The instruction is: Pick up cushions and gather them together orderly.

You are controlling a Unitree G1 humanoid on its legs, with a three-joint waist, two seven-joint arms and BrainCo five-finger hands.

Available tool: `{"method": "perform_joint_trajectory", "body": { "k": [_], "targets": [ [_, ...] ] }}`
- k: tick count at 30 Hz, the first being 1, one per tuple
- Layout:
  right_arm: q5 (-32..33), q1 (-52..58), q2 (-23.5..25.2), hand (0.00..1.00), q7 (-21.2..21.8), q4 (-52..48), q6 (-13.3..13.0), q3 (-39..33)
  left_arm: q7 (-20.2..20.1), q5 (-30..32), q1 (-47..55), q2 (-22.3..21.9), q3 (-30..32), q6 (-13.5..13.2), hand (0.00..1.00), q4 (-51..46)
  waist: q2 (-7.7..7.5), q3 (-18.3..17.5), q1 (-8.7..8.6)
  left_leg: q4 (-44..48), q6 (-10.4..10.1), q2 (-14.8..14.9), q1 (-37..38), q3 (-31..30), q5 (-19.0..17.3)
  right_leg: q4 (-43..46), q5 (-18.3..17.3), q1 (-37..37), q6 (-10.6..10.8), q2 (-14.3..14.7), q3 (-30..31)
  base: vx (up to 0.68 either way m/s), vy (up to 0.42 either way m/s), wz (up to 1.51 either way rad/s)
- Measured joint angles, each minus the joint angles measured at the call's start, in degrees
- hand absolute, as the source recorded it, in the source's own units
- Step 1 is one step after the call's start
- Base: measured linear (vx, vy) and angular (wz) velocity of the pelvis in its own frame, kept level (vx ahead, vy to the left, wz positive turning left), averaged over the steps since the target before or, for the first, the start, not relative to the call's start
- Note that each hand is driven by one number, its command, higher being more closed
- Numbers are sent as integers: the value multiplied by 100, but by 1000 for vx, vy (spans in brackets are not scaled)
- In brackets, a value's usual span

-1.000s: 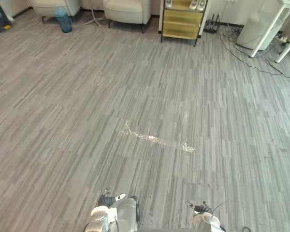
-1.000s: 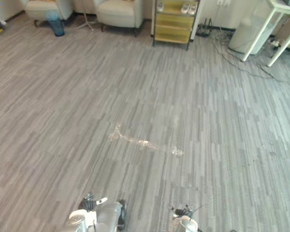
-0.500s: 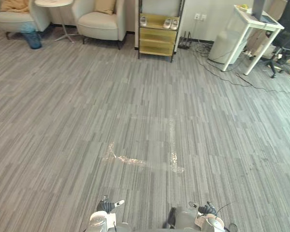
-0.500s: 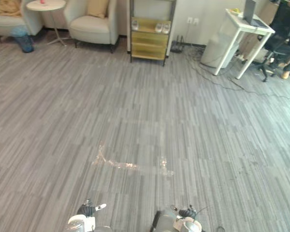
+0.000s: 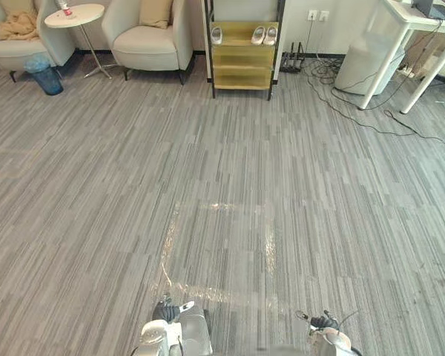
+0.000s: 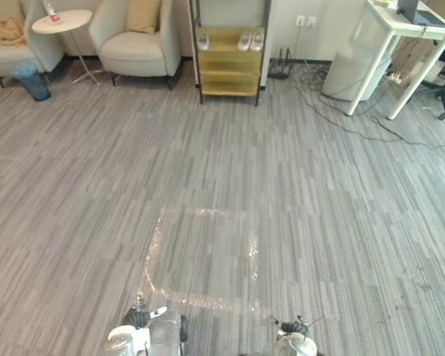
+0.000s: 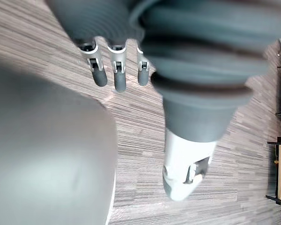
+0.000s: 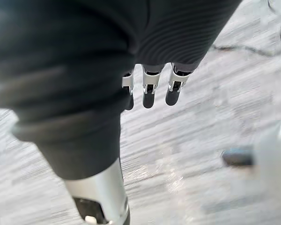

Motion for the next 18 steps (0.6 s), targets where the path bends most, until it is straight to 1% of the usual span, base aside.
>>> {"method": "perform_joint_trajectory", "body": {
  "k": [1,2,3,4,5,6,7,8,9,10,11,12,13,14,15,16,17,18],
  "targets": [
    [-2,1,6,0,-16,37,-1,1,-1,-14,-14,-7,2,-12,0,9,-22,15,82,-202,88,-80,122,5,491,-60,-71,95,103,-29,130,496,152,-33],
    [-3,-11,84,0,-28,133,12,61,4,7,-61,40,-21,-17,0,48,-207,-19,103,-444,109,-296,316,119,413,-172,-22,173,34,-220,283,393,108,-12],
    [-7,0,105,0,-37,226,13,58,6,11,-113,96,-58,-20,0,75,-290,-42,76,-432,220,-375,286,130,285,-185,135,151,-44,-272,367,484,136,9],
    [-21,3,124,0,-35,241,33,40,-7,11,-123,145,-57,-13,0,83,-331,-42,76,-250,294,-399,237,147,192,-103,216,144,67,-320,428,495,146,18],
    [-24,15,148,0,-31,237,49,23,-10,3,-125,185,-42,-10,0,110,-387,-70,78,12,391,-447,233,162,-24,173,231,125,97,-402,542,579,168,20],
    [-26,67,155,0,-34,225,50,-5,-7,5,-115,191,-37,-8,0,127,-422,-97,77,94,452,-504,330,178,-166,585,255,35,138,-459,611,562,164,16],
    [-39,109,159,0,-29,223,46,-23,-10,5,-93,203,-72,-7,0,148,-422,-103,74,28,483,-530,574,170,-357,1560,402,-313,368,-526,732,525,163,8],
    [-75,116,172,0,-15,218,44,-22,-9,0,-91,238,-164,0,0,189,-422,-104,70,-86,508,-550,766,150,-461,2433,671,-672,704,-606,776,427,127,3],
    [-150,134,194,0,-1,220,44,-23,-14,2,-94,243,-232,18,0,217,-435,-98,63,-194,513,-592,974,112,-531,3193,790,-976,829,-686,844,418,90,14],
    [-237,191,209,0,18,218,43,-31,-20,4,-76,257,-288,44,0,260,-431,-99,22,-336,529,-642,1298,38,-615,4106,593,-1337,738,-806,793,345,48,23],
    [-242,248,185,0,56,153,34,-40,-17,4,-49,252,-330,46,0,265,-419,-102,-20,-490,549,-671,1600,3,-655,4555,390,-1566,610,-890,645,423,41,28],
    [-233,286,179,0,68,137,28,-41,-17,1,-22,269,-380,46,0,284,-415,-100,-42,-699,552,-684,1943,-29,-659,4702,198,-1753,485,-954,468,420,-4,22],
    [-236,307,176,0,68,74,22,-43,-16,1,5,275,-388,46,0,304,-382,-104,-95,-905,550,-666,2230,-56,-658,4590,23,-1974,361,-969,231,484,-60,25],
    [-238,296,197,0,84,-7,16,-37,-9,1,10,275,-385,48,0,349,-377,-115,-167,-1064,550,-581,2493,-105,-658,4130,-137,-2223,220,-905,-56,389,-93,21],
    [-236,283,208,0,88,-23,10,-37,-6,1,9,267,-383,48,0,347,-370,-114,-173,-1125,550,-529,2601,-106,-658,3803,-155,-2347,194,-833,-147,291,-101,21],
    [-236,248,214,0,95,-21,-7,-38,-5,1,7,254,-376,47,0,347,-353,-115,-175,-1199,537,-424,2703,-108,-665,3244,-116,-2532,164,-687,-199,332,-162,15],
    [-234,219,211,0,98,-22,-21,-43,-4,2,6,238,-376,45,0,347,-338,-112,-185,-1318,476,-303,2806,-117,-701,2528,41,-2729,143,-523,-213,347,-179,23],
    [-237,180,210,0,98,-12,-34,-40,-4,1,12,240,-378,41,0,349,-350,-105,-196,-1424,329,-214,2938,-140,-788,1726,414,-2849,152,-373,-158,439,-241,24]
  ]
}}
